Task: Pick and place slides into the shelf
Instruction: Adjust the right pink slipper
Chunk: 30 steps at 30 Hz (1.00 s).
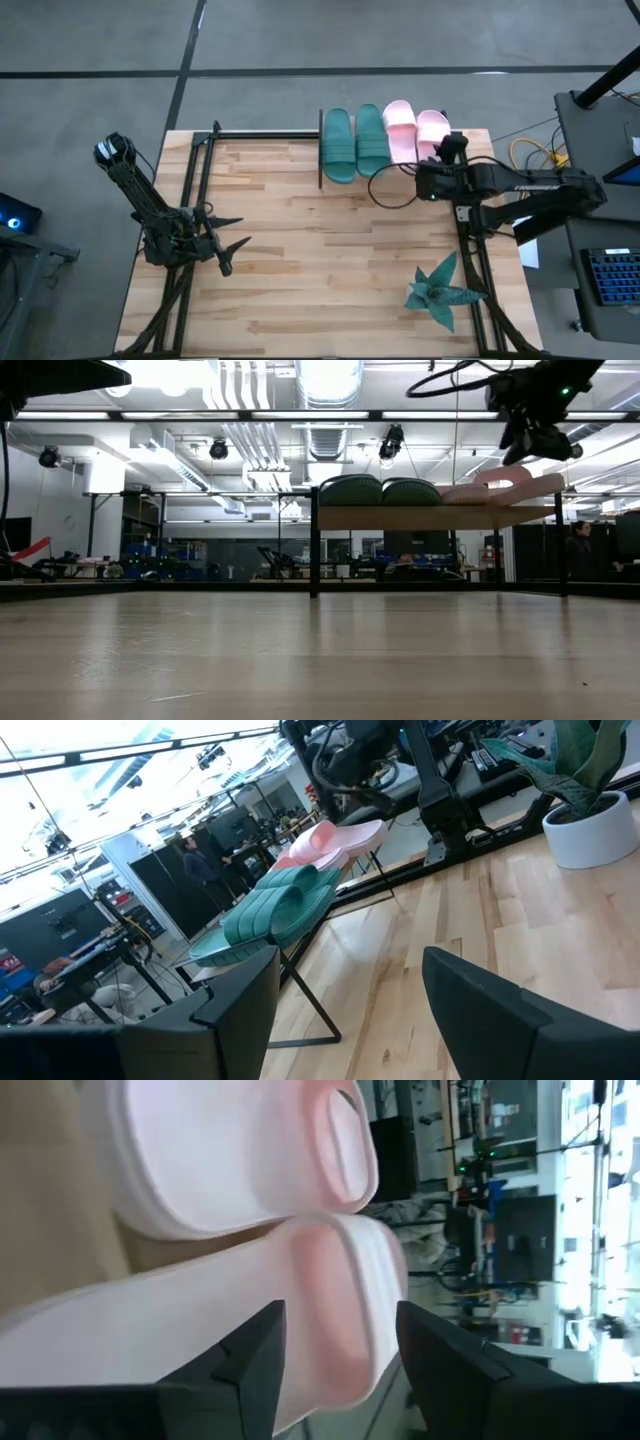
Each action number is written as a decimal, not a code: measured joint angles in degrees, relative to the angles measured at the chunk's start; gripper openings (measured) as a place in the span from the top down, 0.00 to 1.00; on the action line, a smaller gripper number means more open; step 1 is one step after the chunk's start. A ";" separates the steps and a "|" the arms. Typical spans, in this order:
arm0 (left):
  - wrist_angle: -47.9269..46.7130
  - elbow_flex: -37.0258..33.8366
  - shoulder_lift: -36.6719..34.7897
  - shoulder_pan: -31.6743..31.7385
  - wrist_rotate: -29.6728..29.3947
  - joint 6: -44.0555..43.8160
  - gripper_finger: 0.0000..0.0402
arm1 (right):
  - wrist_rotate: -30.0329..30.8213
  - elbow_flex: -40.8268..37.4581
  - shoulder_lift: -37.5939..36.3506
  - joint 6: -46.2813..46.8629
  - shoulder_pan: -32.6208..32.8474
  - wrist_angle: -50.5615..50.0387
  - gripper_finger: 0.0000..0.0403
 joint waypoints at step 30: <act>-0.09 0.00 0.01 0.00 0.00 0.09 0.43 | -28.94 -2.13 1.20 -30.22 -38.19 24.64 0.97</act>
